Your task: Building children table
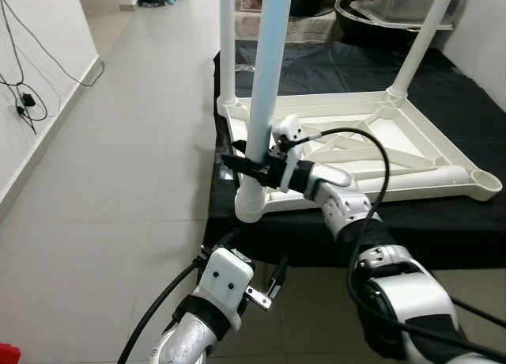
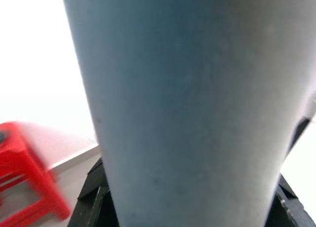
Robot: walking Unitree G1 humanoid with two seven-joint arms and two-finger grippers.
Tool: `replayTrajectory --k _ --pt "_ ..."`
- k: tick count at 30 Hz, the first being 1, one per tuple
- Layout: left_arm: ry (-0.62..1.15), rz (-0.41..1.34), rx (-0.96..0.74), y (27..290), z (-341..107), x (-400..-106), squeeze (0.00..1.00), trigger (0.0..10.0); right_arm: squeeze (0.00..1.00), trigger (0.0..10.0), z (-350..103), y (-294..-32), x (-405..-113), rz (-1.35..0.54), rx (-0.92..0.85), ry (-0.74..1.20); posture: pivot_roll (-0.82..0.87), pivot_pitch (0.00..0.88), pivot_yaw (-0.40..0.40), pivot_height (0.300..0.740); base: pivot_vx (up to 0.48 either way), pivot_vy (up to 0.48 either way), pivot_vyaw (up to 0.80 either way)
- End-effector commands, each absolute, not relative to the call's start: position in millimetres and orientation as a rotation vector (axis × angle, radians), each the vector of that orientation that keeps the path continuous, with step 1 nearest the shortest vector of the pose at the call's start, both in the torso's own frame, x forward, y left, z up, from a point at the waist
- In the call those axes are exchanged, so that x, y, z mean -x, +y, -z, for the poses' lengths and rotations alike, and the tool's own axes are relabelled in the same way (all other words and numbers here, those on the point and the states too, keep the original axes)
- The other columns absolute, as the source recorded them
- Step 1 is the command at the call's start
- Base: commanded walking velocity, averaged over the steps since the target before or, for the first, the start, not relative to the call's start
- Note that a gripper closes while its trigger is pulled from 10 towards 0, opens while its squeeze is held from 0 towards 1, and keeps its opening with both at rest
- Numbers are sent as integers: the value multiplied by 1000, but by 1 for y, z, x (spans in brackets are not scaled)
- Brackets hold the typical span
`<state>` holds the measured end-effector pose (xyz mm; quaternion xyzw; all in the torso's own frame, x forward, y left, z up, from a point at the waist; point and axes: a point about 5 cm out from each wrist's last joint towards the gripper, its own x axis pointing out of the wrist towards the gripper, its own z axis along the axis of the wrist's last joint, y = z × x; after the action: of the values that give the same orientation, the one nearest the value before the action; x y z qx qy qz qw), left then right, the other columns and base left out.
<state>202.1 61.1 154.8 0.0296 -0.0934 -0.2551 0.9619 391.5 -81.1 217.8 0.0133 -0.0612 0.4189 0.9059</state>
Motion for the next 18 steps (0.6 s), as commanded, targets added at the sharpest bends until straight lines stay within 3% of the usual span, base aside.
replayTrajectory --k 1,2,3,4,5,8,13,17,18 --pt "-175 520 -58 60 -150 -202 0 10000 0 0 -209 -101 -398 -611 -100 -109 114 122 -69 740 0 0 0" --pt "-176 521 -58 59 -150 -203 0 10000 0 0 -205 -112 -401 -437 -102 -110 109 121 -68 740 0 0 0" --pt "-176 521 -58 59 -150 -203 0 10000 0 0 -205 -112 -401 -437 -102 -110 109 121 -68 740 0 0 0" --pt "-179 521 -55 59 -151 -204 0 10000 0 0 -200 -126 -401 -241 -115 -104 107 122 -64 740 0 0 0" --pt "-179 521 -55 59 -151 -204 0 10000 0 0 -200 -126 -401 -241 -115 -104 107 122 -64 740 0 0 0" --pt "-186 525 -51 58 -153 -204 0 10000 0 0 -186 -150 -384 192 -133 -109 105 129 -62 740 0 0 0" --pt "-185 525 -51 58 -153 -204 0 10000 0 0 -184 -150 -378 293 -150 -107 107 131 -63 740 0 0 0" --pt "-186 525 -56 59 -153 -203 0 10000 0 0 -170 -131 -369 429 -193 -40 118 130 -71 740 0 0 0" --pt "-186 523 -58 60 -153 -203 0 10000 0 1333 -168 -123 -370 399 -214 -39 117 131 -65 740 0 0 0"
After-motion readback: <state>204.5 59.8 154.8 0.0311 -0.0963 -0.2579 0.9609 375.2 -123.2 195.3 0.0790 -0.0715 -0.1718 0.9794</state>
